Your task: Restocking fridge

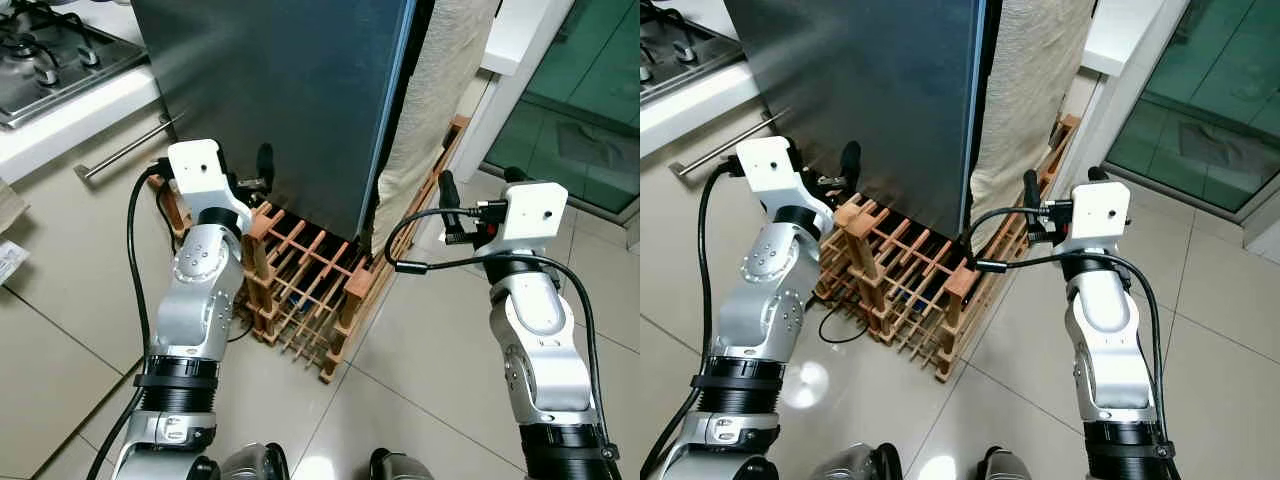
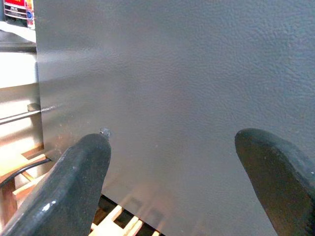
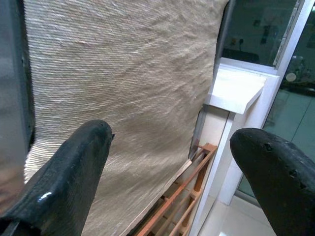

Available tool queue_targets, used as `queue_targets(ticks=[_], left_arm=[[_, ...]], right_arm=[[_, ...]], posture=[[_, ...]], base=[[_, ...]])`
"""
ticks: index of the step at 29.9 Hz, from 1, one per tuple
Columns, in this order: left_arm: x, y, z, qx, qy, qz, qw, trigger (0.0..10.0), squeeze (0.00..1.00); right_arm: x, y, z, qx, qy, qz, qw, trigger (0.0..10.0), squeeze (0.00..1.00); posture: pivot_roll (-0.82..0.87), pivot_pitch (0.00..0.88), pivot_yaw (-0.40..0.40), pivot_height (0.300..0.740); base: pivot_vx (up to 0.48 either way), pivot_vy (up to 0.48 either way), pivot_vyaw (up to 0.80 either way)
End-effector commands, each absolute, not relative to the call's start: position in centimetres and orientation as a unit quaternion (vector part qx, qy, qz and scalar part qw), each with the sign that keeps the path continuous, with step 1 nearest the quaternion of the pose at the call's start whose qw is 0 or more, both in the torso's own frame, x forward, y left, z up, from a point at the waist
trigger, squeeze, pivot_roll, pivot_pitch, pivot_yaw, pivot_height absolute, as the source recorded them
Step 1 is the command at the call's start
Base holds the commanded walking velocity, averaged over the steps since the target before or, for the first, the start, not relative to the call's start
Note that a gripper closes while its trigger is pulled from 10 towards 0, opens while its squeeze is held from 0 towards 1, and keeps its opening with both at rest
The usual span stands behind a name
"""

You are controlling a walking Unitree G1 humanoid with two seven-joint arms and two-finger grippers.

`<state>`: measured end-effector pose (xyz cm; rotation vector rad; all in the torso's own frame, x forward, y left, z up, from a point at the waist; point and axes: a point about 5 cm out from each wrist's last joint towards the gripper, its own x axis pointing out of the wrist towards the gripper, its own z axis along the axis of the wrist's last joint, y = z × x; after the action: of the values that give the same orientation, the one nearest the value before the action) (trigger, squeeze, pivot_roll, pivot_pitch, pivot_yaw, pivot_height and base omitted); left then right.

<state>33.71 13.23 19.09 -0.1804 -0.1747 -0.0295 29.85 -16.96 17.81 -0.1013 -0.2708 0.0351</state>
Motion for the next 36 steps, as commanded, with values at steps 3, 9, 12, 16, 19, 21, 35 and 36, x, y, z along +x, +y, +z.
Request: queue_targets(ticks=[3, 9, 12, 16, 19, 21, 35, 36], left_arm=[[33.5, 13.7, 19.2, -0.075, -0.091, 0.001, 0.993, 10.0, 0.0], [32.6, 14.6, 19.3, -0.061, -0.102, 0.026, 0.993, 10.0, 0.0], [32.3, 14.8, 19.1, -0.059, -0.102, 0.034, 0.993, 10.0, 0.0], [31.7, 14.8, 18.7, -0.064, -0.096, 0.04, 0.993, 10.0, 0.0], [31.5, 14.6, 18.7, -0.066, -0.094, 0.039, 0.993, 10.0, 0.0], [31.4, 14.6, 18.6, -0.067, -0.093, 0.041, 0.993, 10.0, 0.0], [31.8, 13.9, 18.5, -0.081, -0.086, 0.039, 0.992, 10.0, 0.0], [31.8, 13.8, 18.6, -0.082, -0.087, 0.038, 0.992, 10.0, 0.0]], right_arm=[[30.6, -16.6, 18.0, -0.047, -0.14, 0.022, 0.989, 10.0, 0.2], [31.9, -15.4, 18.9, -0.037, -0.153, 0.045, 0.986, 10.0, 0.2], [32.2, -15.0, 19.1, -0.028, -0.155, 0.054, 0.986, 10.0, 0.2], [33.0, -13.2, 20.2, 0.002, -0.162, 0.088, 0.983, 10.0, 0.19], [33.2, -12.6, 20.3, 0.03, -0.154, 0.098, 0.983, 10.0, 0.19], [33.2, -11.7, 20.8, 0.034, -0.159, 0.114, 0.98, 10.0, 0.19], [34.9, -12.0, 20.6, -0.039, -0.162, 0.048, 0.985, 10.0, 0.15], [35.1, -11.9, 20.3, -0.04, -0.156, 0.051, 0.986, 10.0, 0.15]], posture=[[-0.06, 0.112, -0.022, 0.732], [-0.04, 0.121, -0.038, 0.732], [-0.03, 0.126, -0.045, 0.732], [-0.02, 0.139, -0.064, 0.732], [-0.02, 0.141, -0.069, 0.732], [-0.02, 0.14, -0.072, 0.732], [-0.04, 0.141, -0.085, 0.732], [-0.04, 0.139, -0.086, 0.732]], base=[[0.0, 0.0, 0.0], [0.0, 0.0, 0.0], [0.0, 0.0, 0.0], [0.0, 0.0, 0.0], [0.0, 0.0, 0.0], [0.0, 0.0, 0.0], [0.0, 0.0, 0.0], [0.0, 0.0, 0.0]])
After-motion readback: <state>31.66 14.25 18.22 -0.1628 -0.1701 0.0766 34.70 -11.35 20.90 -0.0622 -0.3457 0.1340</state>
